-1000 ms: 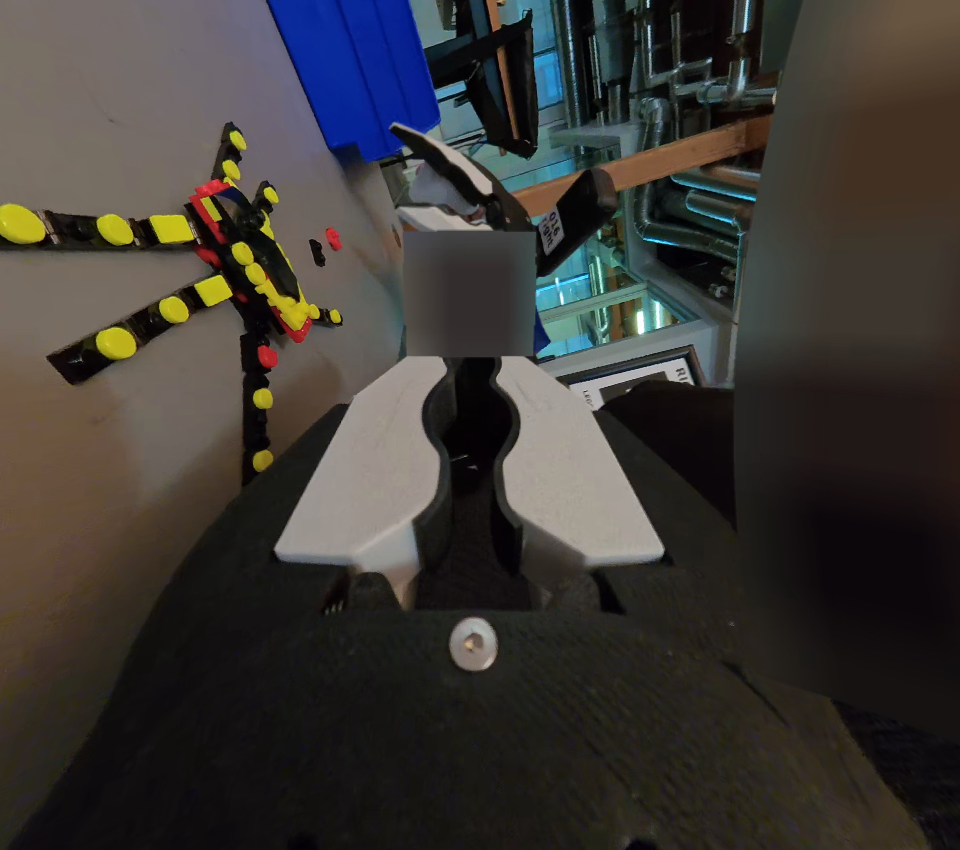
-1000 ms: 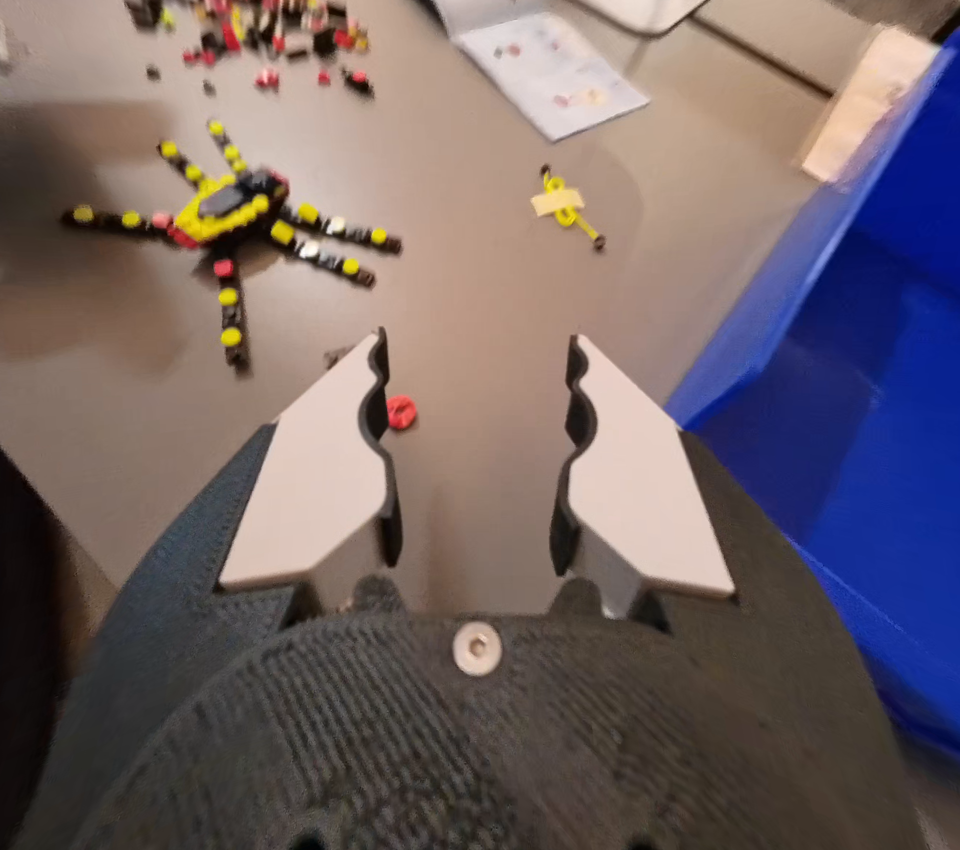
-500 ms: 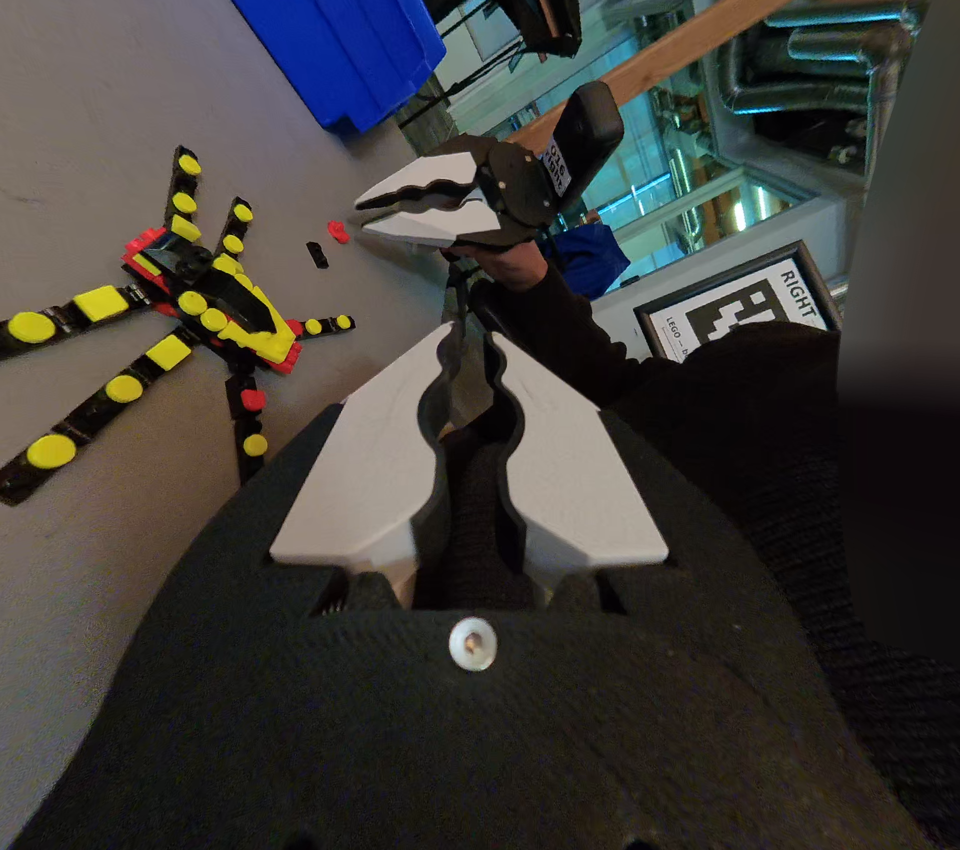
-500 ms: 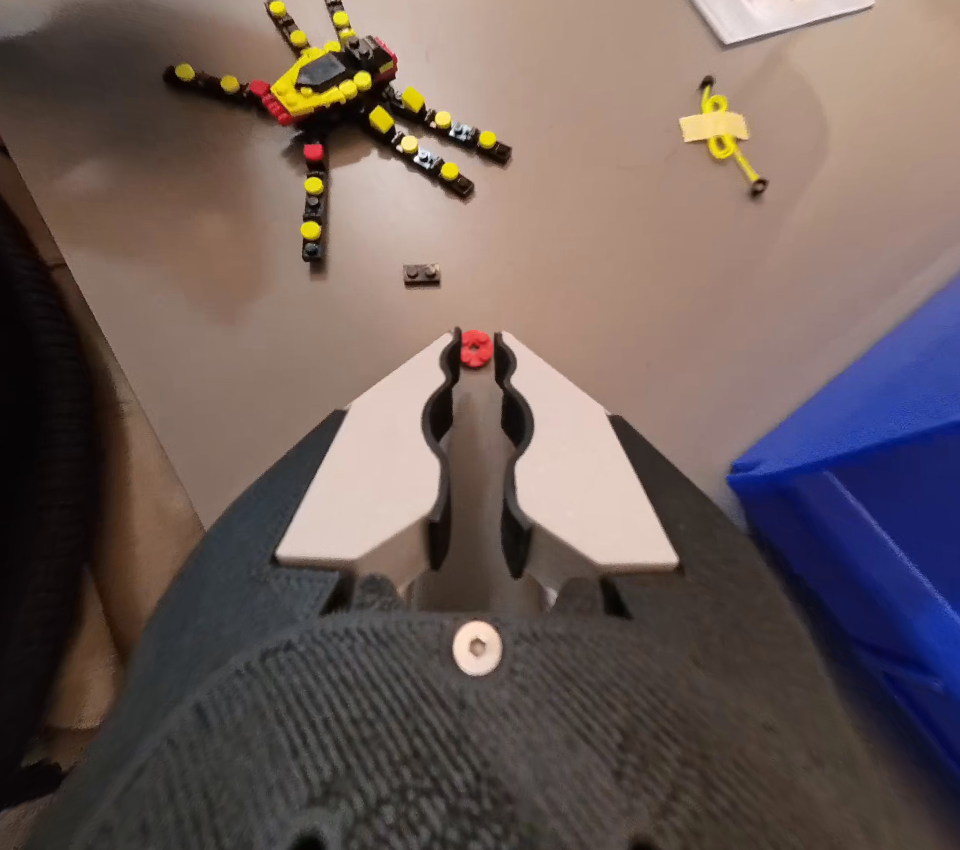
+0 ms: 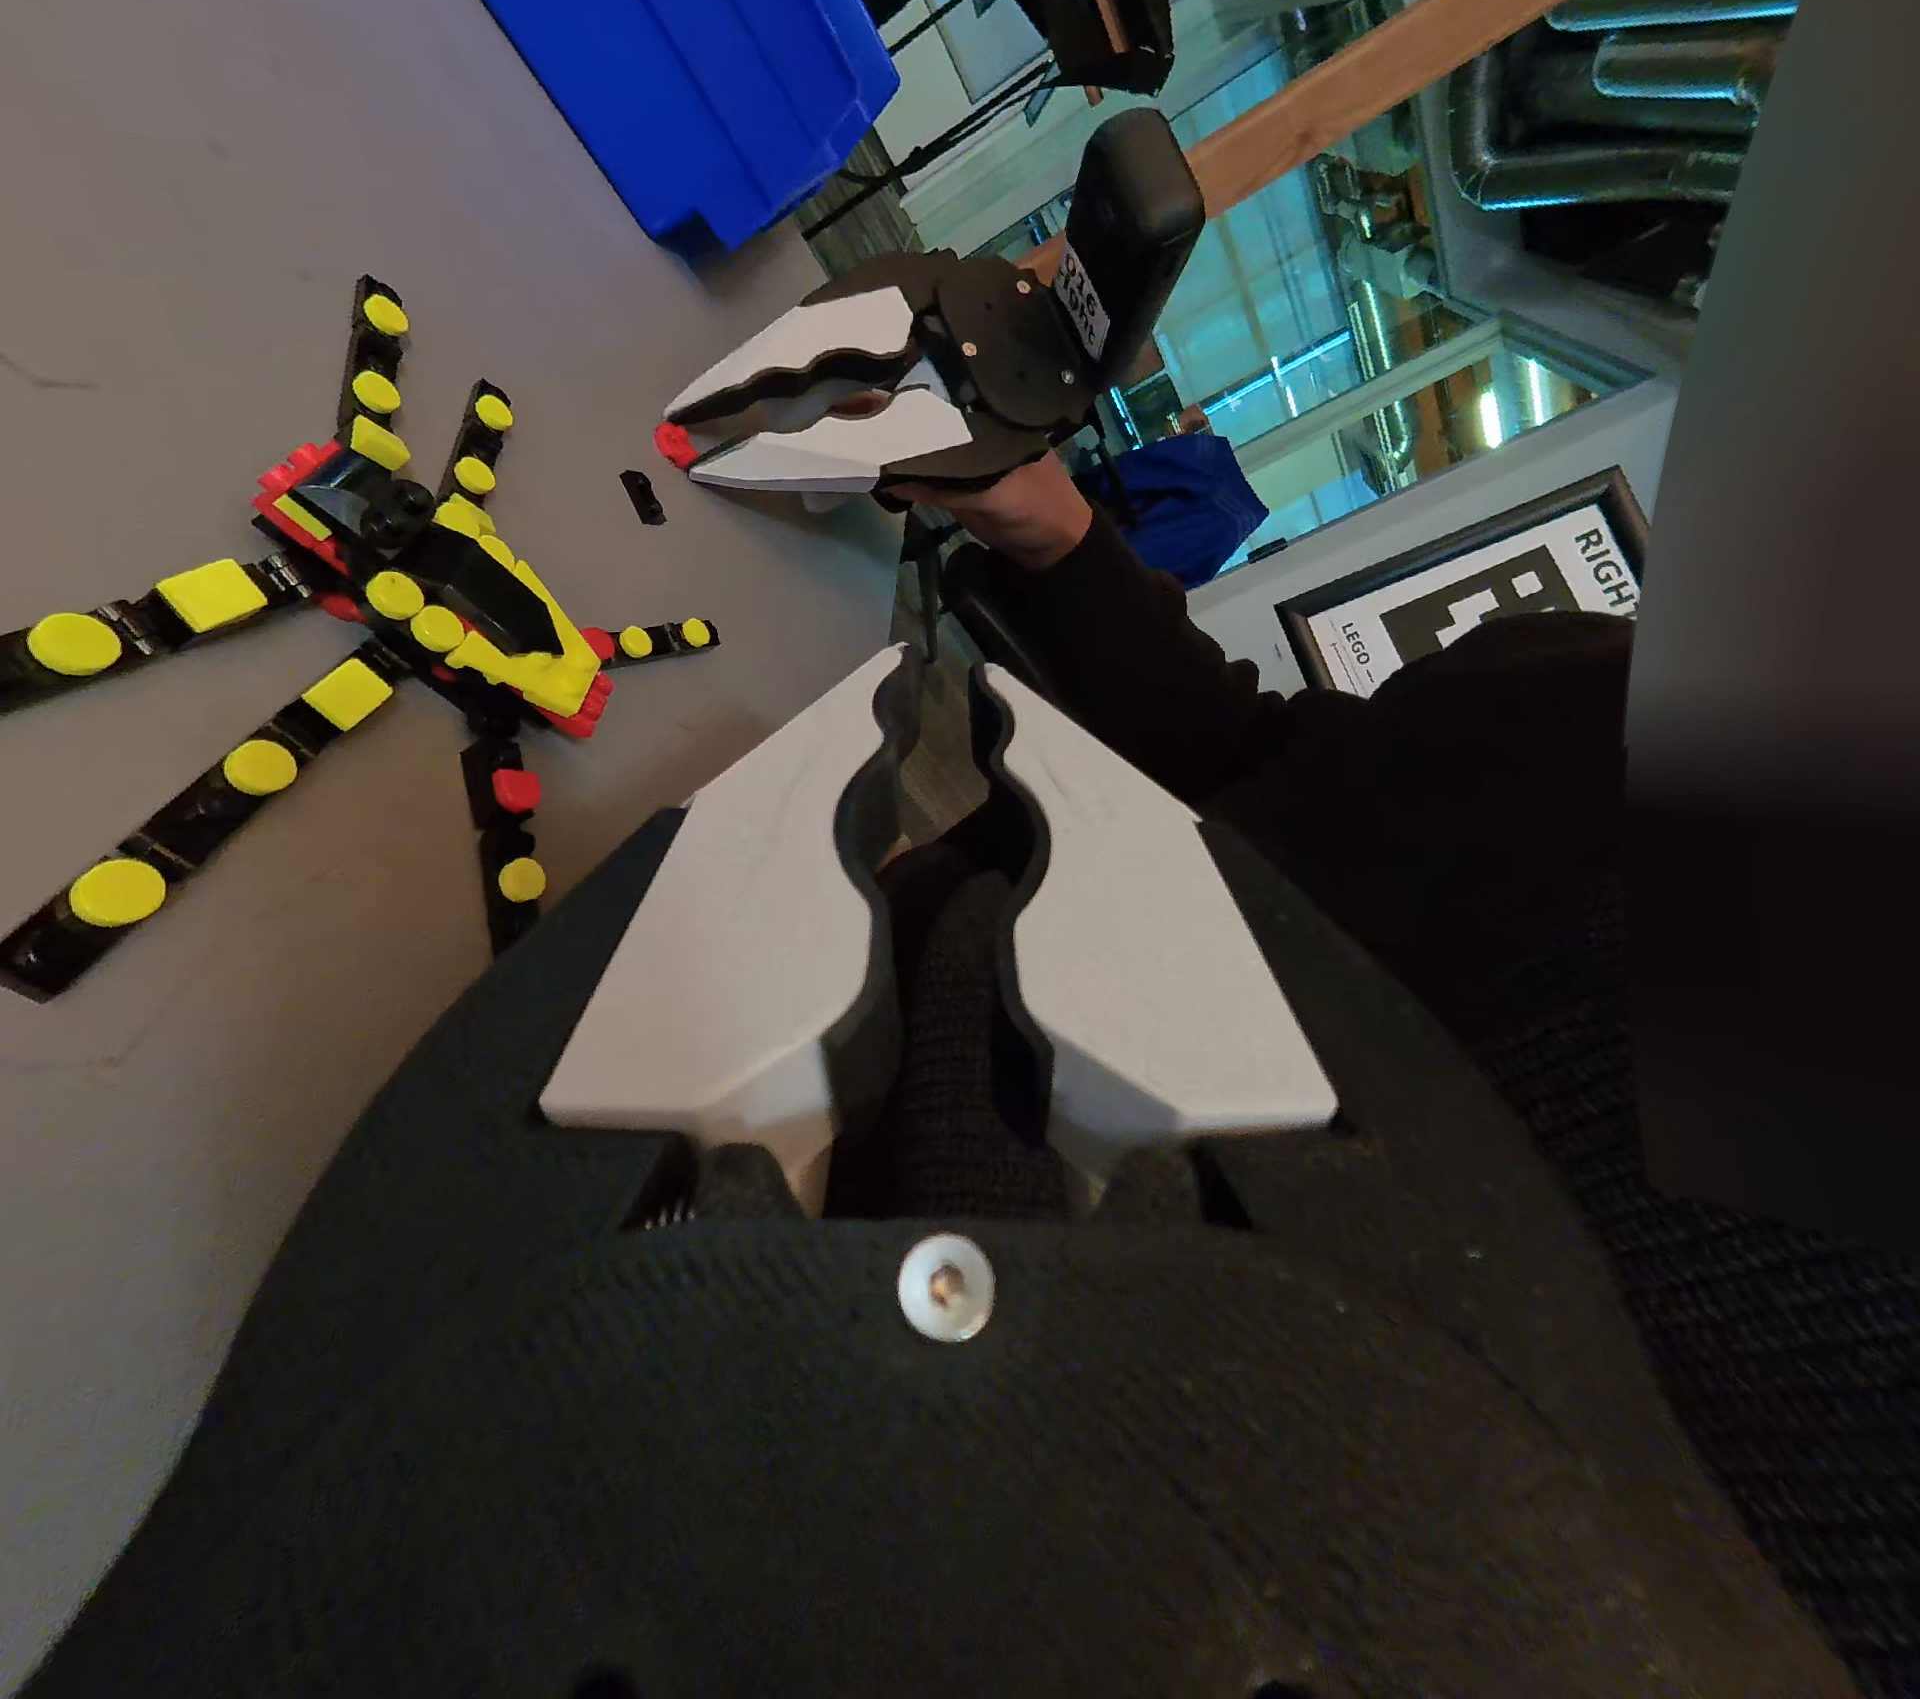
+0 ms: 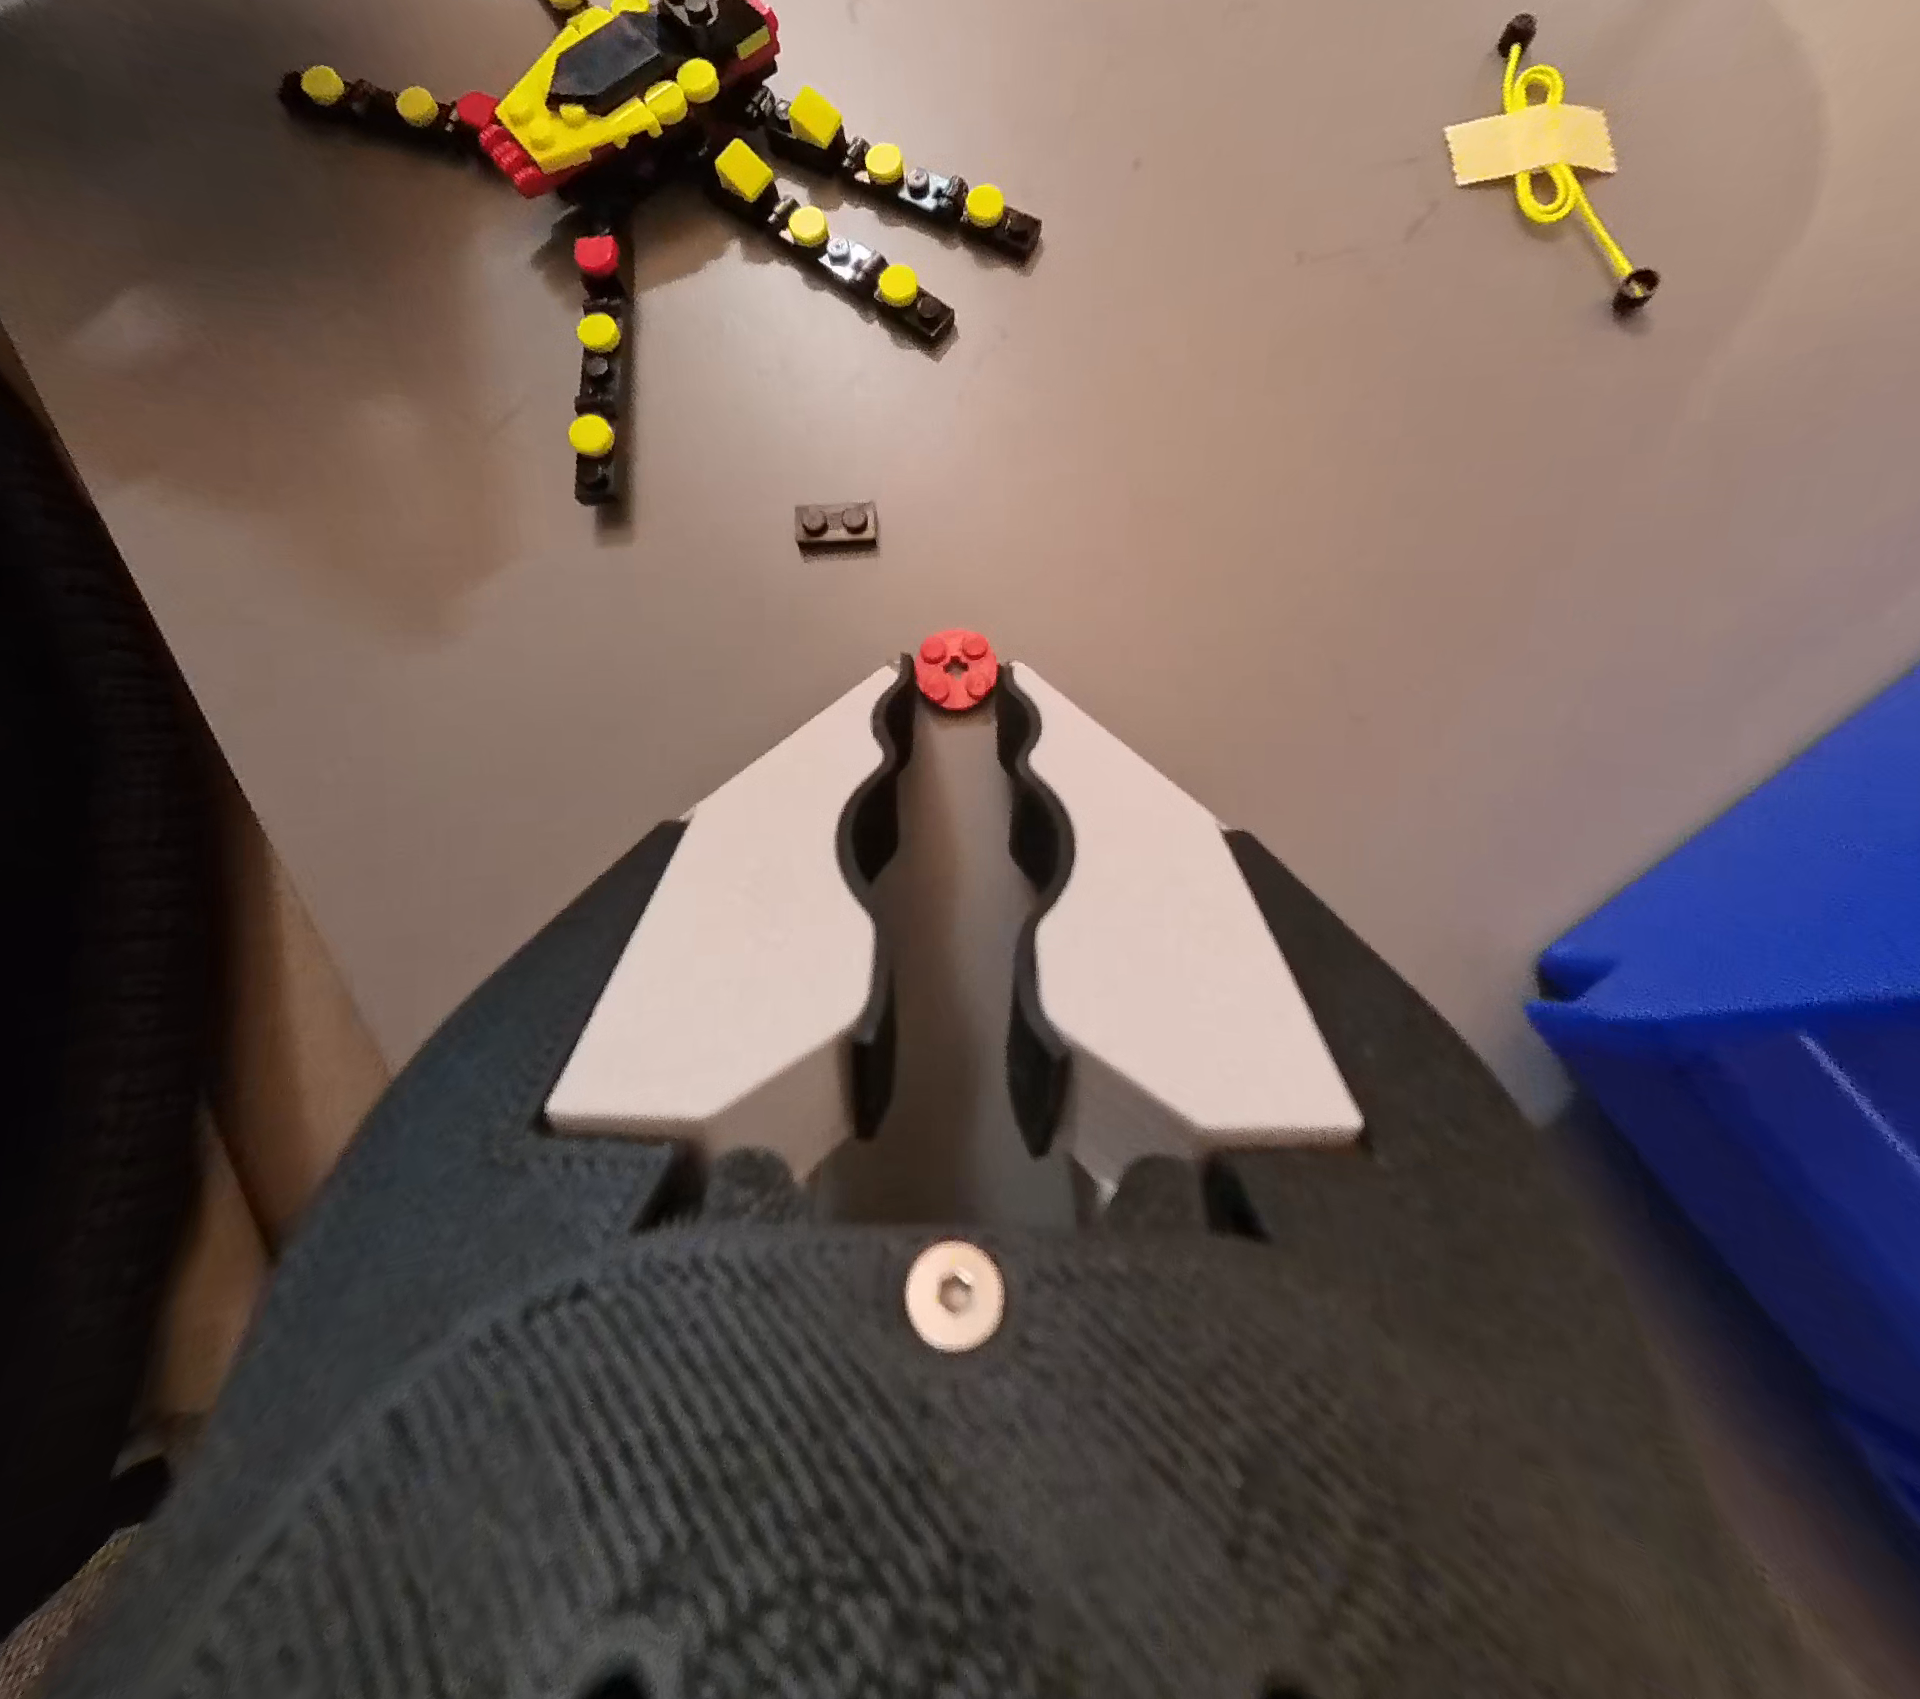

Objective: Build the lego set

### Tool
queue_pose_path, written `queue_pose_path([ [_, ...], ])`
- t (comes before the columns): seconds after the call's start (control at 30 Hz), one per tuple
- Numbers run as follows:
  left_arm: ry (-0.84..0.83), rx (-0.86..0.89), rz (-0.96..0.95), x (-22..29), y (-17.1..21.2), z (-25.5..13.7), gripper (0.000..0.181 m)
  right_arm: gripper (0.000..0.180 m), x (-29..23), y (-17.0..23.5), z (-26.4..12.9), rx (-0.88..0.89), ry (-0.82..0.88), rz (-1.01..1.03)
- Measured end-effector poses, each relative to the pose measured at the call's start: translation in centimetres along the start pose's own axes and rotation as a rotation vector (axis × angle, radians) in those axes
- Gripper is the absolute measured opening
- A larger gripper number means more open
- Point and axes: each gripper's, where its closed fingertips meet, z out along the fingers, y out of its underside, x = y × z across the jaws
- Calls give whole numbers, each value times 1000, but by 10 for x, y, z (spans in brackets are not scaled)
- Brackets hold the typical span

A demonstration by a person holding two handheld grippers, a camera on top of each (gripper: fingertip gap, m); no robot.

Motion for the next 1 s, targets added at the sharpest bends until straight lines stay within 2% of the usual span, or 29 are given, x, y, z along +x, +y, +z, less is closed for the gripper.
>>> queue_pose_path([
  [0.27,-19,-8,3,-4,1,0,6,13,-22,-33,0,70,-15,-37],
  [0.47,-32,-25,11,-6,3,1,5,13,-26,-21,14,-45,-4,-57],
  [0.83,-67,-67,37,-12,8,4,6,13,-23,-22,15,-60,-23,-40],
  [1.0,-170,-105,131,-24,9,15,5,13,-24,-23,16,-58,-49,-47],
])
